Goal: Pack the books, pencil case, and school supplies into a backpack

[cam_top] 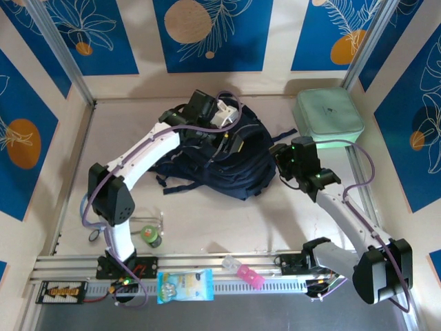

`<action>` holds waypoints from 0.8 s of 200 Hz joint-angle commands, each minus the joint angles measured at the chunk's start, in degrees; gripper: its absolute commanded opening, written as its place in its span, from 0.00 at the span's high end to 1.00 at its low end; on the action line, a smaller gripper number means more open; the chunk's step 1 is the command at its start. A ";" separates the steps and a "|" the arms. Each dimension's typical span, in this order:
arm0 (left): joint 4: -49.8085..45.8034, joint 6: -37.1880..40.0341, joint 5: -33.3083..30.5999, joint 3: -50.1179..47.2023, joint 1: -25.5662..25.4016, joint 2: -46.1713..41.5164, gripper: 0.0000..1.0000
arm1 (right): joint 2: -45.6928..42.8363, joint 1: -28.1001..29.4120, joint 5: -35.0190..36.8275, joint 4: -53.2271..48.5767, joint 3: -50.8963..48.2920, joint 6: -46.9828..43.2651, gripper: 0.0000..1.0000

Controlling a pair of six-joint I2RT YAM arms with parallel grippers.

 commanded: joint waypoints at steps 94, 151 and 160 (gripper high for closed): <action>-5.95 1.87 -14.71 5.43 -2.02 12.44 0.57 | 5.58 1.83 -5.04 -1.63 6.79 -5.87 0.51; -12.33 4.95 -21.12 7.18 -3.02 12.44 0.50 | 5.94 2.26 -4.97 -1.77 7.15 -6.54 0.51; -11.32 3.49 -18.43 7.03 -2.21 10.60 0.45 | 6.24 2.60 -5.00 -1.77 7.30 -6.76 0.51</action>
